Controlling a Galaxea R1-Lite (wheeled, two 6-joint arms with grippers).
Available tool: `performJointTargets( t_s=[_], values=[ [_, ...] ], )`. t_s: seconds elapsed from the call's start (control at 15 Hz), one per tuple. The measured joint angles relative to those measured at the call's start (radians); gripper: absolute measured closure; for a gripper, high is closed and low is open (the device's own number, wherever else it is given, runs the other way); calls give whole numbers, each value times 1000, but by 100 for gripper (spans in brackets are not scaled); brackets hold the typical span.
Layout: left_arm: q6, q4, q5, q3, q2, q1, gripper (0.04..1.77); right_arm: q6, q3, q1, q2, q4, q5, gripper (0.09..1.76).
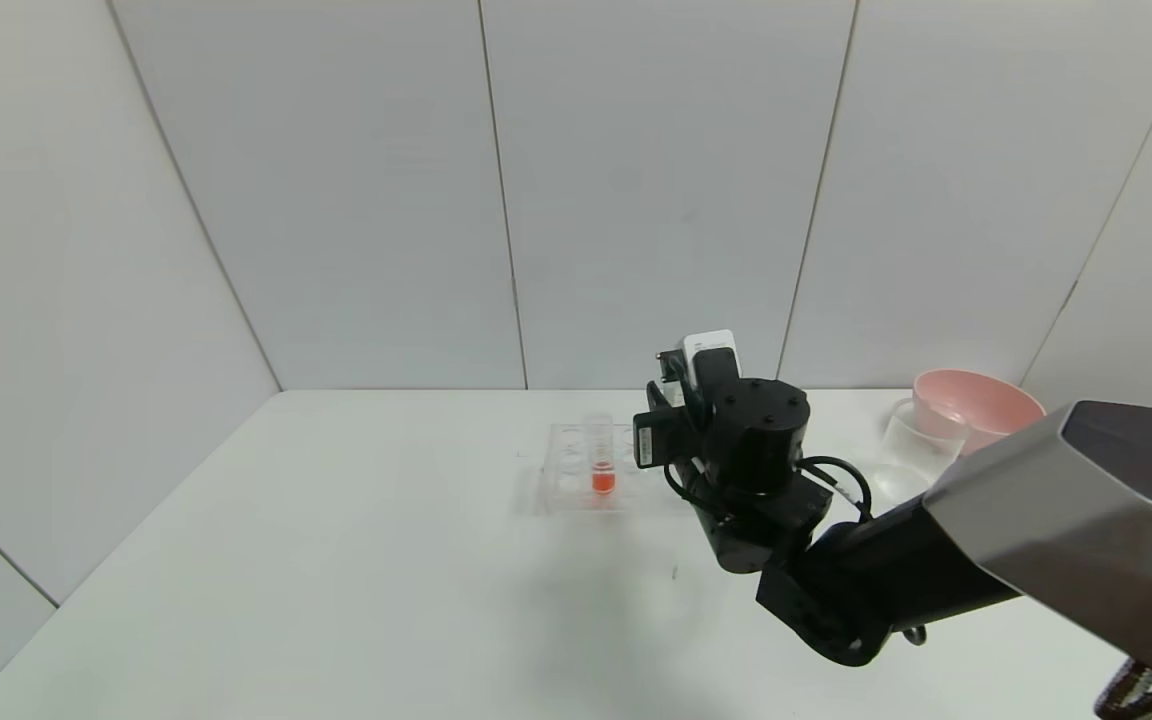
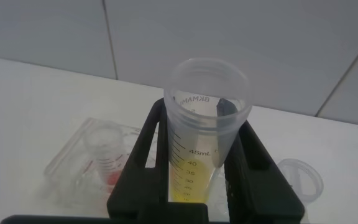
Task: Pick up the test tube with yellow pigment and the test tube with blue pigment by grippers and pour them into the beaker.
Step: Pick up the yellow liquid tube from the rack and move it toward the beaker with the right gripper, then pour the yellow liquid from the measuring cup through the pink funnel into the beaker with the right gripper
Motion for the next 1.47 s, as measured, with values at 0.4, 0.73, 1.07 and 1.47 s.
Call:
performJointTargets(
  t_s=[0.4,0.73,1.07,1.47],
  values=[
    [0,0,0,0,0,0,5,0,266,-144,-223,7,419,128],
    [0,0,0,0,0,0,5,0,396,-414,-372,83,833,128],
    [0,0,0,0,0,0,5,-2,407,-718,-435,135,1198,128],
    [0,0,0,0,0,0,5,-119,251,-970,-422,376,1459,128]
  ],
)
